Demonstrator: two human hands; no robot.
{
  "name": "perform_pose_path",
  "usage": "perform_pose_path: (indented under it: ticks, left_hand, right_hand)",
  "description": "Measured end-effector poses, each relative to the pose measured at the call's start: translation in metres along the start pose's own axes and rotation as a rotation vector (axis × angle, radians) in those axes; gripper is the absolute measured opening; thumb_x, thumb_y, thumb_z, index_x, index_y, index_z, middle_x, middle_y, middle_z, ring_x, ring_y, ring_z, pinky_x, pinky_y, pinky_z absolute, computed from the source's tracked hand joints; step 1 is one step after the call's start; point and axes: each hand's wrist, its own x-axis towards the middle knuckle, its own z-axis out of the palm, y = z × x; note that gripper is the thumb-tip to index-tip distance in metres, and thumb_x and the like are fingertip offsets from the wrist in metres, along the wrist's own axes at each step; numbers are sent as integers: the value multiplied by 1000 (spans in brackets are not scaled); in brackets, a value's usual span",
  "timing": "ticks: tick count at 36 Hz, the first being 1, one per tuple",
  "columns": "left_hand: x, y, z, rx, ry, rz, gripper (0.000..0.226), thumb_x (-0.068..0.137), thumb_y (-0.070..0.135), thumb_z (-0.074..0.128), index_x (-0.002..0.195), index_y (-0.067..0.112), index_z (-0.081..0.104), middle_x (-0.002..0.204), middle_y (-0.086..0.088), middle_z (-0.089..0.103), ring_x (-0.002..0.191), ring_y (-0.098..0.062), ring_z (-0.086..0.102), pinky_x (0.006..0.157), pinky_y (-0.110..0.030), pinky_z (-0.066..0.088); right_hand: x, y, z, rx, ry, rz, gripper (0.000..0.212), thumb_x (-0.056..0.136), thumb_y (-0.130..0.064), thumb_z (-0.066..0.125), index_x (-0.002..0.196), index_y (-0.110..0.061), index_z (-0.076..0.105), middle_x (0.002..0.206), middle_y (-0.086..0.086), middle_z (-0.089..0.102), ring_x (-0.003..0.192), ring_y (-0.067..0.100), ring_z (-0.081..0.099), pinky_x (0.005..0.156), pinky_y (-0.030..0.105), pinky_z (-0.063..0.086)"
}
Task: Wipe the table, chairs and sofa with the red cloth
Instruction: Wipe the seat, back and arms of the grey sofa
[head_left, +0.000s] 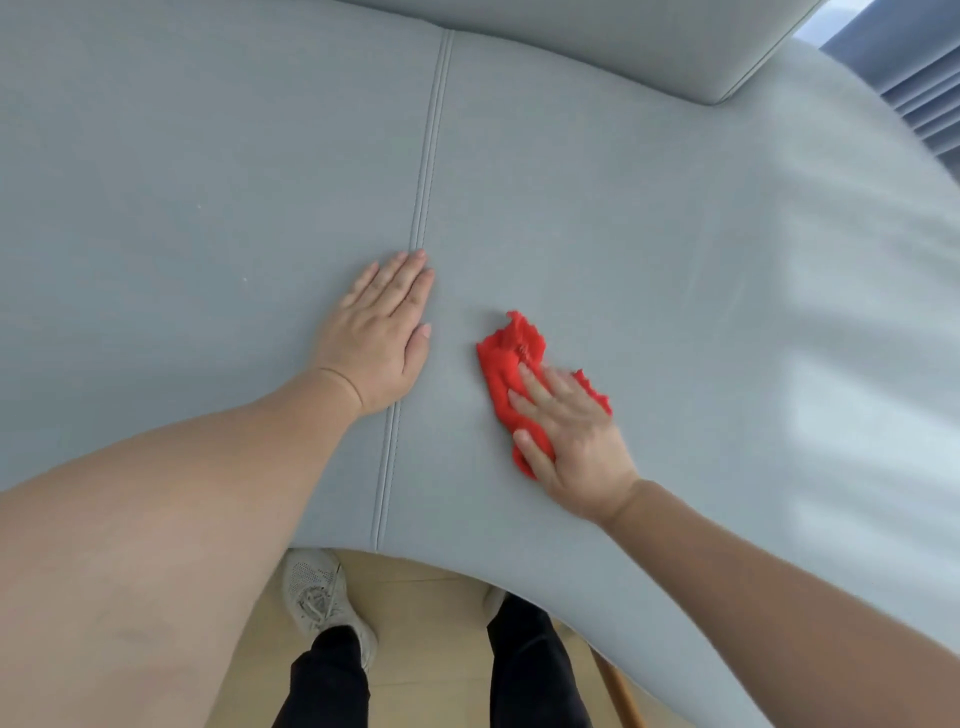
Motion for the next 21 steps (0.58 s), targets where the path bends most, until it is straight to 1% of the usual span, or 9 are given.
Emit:
perform_pose_path:
  ticks: [3,6,9,14,21]
  left_hand:
    - [-17,-10,-3,17,-24,-32,60,91,29,28,139,-5,39,147,-20,37,137,-32,34,116,-31,3]
    - [-30,-19,-6,34,-49,-52,61,91,30,27,139,-6,38,148,-20,36,137,-32,33,116,-30,1]
    - [-39,-25,-7,43,-60,-53,61,91,29,27,140,-6,38,148,-20,36,138,-31,32,116,-29,-1]
    - [-49,-28,-5,41,-46,-88,61,91,30,26,140,-5,37,149,-20,34,139,-32,31,116,-29,-1]
    - [-58,-32,1,36,-29,-95,60,91,29,27,139,-6,38,149,-21,35,138,-33,32,116,-28,-2]
  right_hand:
    - [-33,-28,16,15,-23,-85,49,102,-35,34,119,-2,66,138,15,52,133,35,41,115,44,25]
    - [-63,-50,32,-35,-60,-163,46,102,-36,37,122,-6,65,141,11,50,136,33,40,112,47,30]
    - [-82,-61,42,-105,-71,-201,44,101,-37,40,125,-9,64,143,9,49,136,32,40,109,48,35]
    - [-85,-61,48,-218,-54,-229,44,97,-36,50,133,-12,51,146,8,46,135,33,41,107,49,37]
    - [-79,-58,47,-239,-74,-234,42,99,-31,43,134,-10,49,147,11,44,137,35,38,110,51,33]
